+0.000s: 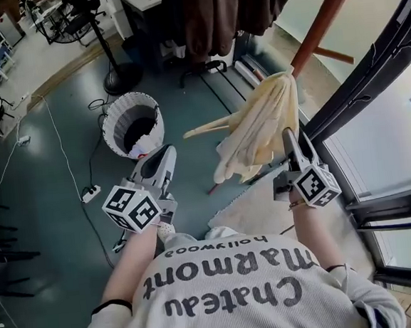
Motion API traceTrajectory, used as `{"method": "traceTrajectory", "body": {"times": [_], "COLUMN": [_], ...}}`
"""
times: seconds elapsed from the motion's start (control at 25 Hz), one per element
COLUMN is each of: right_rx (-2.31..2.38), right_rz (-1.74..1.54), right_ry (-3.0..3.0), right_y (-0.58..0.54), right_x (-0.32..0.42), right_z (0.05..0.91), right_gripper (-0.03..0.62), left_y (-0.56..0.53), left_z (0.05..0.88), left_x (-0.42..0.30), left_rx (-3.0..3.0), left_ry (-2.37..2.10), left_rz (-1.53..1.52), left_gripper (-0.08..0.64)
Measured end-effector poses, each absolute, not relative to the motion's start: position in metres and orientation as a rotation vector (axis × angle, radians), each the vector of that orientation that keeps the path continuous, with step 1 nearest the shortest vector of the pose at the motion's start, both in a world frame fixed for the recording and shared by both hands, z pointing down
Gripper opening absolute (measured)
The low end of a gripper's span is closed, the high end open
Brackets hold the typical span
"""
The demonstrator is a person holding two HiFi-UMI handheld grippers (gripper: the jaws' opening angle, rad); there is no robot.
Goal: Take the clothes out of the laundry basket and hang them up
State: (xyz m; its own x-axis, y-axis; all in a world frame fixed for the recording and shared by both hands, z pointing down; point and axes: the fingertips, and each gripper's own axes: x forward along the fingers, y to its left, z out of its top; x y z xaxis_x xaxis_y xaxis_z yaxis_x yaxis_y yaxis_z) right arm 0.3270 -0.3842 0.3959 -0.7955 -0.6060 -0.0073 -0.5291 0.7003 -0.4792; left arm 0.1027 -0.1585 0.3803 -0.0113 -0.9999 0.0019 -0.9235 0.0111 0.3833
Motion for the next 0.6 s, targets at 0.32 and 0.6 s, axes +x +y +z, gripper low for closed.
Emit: {"method": "traceTrajectory", "body": {"times": [0.32, 0.6], "right_rx": [-1.554, -1.604], "right_rz": [-0.396, -0.742], "right_ry": [2.636, 2.552], "right_y": [-0.357, -0.286], "right_x": [0.342, 0.241], "right_z": [0.387, 0.436], "right_gripper": [0.261, 0.258], "left_y": [-0.121, -0.066], "left_z": [0.379, 0.385], "left_x": [0.026, -0.084], "left_rx": [2.073, 1.997], "left_ry": [-1.945, -2.002], "left_rz": [-0.33, -0.326], "left_gripper": [0.009, 0.009]}}
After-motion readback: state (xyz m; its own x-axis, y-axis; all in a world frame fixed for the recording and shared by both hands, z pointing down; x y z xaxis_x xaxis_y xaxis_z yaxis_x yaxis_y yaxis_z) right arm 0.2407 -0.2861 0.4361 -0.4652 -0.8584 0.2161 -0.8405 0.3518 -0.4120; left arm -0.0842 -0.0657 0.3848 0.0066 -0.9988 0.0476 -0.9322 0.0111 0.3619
